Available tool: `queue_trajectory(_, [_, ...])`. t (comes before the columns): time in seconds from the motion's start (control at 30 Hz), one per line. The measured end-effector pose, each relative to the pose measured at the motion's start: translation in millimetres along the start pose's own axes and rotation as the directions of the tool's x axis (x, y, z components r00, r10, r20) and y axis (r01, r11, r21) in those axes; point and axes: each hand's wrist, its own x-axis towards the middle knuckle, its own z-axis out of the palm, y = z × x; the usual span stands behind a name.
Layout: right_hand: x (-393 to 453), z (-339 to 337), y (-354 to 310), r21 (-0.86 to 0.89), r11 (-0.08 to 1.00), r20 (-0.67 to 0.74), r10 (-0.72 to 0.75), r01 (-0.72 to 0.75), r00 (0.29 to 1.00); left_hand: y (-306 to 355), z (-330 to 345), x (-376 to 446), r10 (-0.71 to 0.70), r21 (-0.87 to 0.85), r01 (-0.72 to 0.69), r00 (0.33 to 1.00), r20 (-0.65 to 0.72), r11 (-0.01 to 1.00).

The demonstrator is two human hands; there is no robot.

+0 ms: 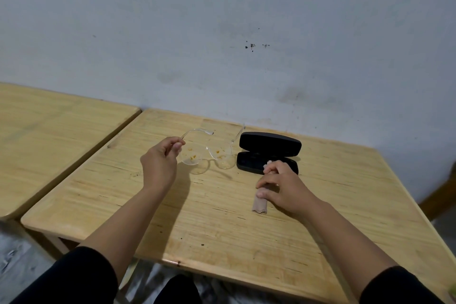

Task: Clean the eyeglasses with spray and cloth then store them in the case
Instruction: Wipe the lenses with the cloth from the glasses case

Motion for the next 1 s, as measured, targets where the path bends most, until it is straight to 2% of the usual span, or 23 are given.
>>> queue_trajectory(0.17, [-2.3,8.7,-6.1,-0.015,0.998,-0.080,0.055,-0.056,0.995,1.1,2.4,-4.2,-0.010,-0.025,0.010,1.000,0.004,1.000])
queue_trajectory(0.27, [-7.1,10.4,-17.4,0.226,0.965,-0.217,0.182,-0.132,0.959,2.6,3.9,-8.8,-0.009,-0.051,0.010,1.000,0.012,0.999])
queue_trajectory(0.33, [-9.5,11.6,-23.6,0.515,0.839,-0.235,0.335,-0.175,0.913,3.9,7.5,-12.9,-0.002,-0.059,0.004,1.000,0.025,0.998])
queue_trajectory(0.43, [-10.4,12.3,-32.9,0.825,0.549,-0.156,0.451,-0.136,0.879,6.7,14.7,-21.1,0.009,-0.080,-0.004,0.998,0.055,0.997])
queue_trajectory(0.53, [-9.3,11.9,-45.5,0.948,0.316,-0.118,0.488,-0.048,0.865,11.5,22.5,-31.6,0.037,-0.100,-0.027,0.995,0.091,0.995])
queue_trajectory(0.6, [-7.5,12.4,-53.8,0.971,0.241,-0.134,0.526,0.004,0.840,14.8,26.5,-39.0,0.051,-0.120,-0.038,0.992,0.113,0.992])
queue_trajectory(0.7, [-5.2,18.0,-59.4,0.973,0.225,-0.181,0.607,0.051,0.774,18.7,30.4,-48.9,0.060,-0.148,-0.039,0.989,0.135,0.988])
queue_trajectory(0.9, [-3.7,25.2,-65.0,0.937,0.338,-0.310,0.699,0.084,0.645,25.7,29.4,-58.8,0.059,-0.181,-0.029,0.985,0.163,0.983])
queue_trajectory(1.0, [-1.5,25.8,-65.4,0.929,0.364,-0.328,0.730,0.065,0.600,26.0,28.2,-59.8,0.062,-0.173,-0.033,0.984,0.167,0.984])
